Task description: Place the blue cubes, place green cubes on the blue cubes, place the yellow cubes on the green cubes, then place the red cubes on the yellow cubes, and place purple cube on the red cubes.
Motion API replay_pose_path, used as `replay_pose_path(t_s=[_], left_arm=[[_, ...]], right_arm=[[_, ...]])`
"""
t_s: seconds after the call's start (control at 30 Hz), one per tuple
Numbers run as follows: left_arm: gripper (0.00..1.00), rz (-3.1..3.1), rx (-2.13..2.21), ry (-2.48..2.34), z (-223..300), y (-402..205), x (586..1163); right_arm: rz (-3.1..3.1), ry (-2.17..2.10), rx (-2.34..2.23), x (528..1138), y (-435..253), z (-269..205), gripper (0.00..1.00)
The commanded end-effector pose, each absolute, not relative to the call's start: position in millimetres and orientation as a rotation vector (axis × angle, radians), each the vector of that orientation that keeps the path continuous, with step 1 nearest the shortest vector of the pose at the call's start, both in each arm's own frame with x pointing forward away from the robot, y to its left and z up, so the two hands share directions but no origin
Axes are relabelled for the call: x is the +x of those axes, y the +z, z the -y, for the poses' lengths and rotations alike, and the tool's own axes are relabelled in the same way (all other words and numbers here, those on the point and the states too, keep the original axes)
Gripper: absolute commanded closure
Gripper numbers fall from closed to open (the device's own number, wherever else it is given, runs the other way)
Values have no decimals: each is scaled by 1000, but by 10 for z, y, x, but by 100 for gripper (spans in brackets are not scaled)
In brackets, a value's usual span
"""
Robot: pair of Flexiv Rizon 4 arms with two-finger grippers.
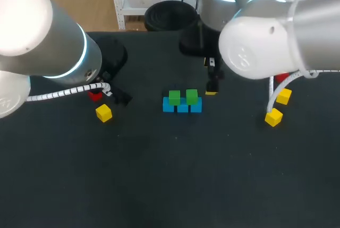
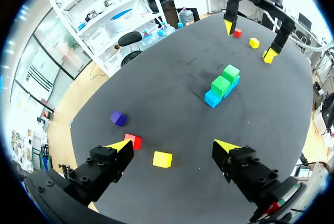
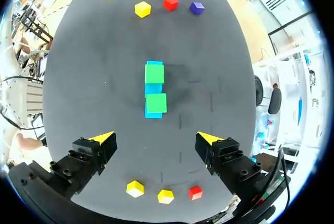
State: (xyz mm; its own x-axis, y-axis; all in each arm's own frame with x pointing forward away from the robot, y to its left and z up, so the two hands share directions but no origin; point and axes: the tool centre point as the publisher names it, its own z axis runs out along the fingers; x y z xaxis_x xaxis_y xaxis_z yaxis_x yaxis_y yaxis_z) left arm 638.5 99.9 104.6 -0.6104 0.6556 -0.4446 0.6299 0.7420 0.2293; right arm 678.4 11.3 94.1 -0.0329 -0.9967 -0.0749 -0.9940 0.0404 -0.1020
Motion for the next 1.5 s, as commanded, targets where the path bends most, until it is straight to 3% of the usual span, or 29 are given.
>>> replay_pose_path(t_s=[0.03,0.93,1.5], left_arm=[[0,-2431,973,65,-1007,1045,6386],[0,-2431,973,65,-1007,1045,6386],[0,-2431,973,65,-1007,1045,6386]], right_arm=[[-2168,-38,-2087,6762,941,-99,0],[-2070,-113,-2004,6773,979,-145,0],[-2134,-359,-1684,6631,1291,414,0]])
